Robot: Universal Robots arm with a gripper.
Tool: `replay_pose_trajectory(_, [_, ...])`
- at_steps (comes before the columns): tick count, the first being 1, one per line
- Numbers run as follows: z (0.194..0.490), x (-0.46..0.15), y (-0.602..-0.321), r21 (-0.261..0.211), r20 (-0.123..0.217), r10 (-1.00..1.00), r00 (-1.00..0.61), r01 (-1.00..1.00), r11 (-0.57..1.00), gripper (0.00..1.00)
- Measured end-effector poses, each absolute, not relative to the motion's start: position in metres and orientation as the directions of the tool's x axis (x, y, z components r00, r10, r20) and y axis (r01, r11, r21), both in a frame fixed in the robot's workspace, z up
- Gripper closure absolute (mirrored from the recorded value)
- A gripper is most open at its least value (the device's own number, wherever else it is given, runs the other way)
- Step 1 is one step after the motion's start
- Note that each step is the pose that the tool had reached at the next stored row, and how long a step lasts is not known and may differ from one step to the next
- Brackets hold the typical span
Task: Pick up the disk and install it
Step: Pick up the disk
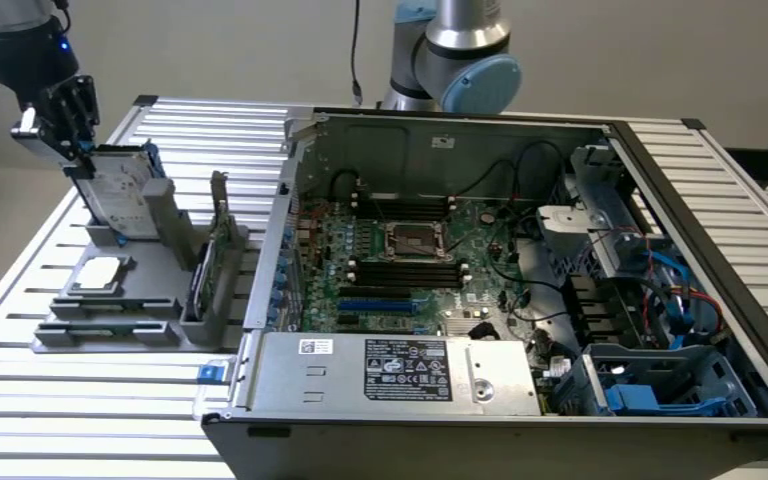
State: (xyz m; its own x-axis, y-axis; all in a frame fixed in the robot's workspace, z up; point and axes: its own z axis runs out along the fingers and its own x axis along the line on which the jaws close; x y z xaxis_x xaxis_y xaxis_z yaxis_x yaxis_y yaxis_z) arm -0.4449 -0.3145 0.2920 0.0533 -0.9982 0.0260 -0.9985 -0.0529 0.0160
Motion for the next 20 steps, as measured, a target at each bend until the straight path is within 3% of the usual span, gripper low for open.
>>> replay_pose_trajectory(20, [0.2919,-0.4456,-0.3152,0.013,0.026,-0.998,0.053,-0.999,-0.053,0.67])
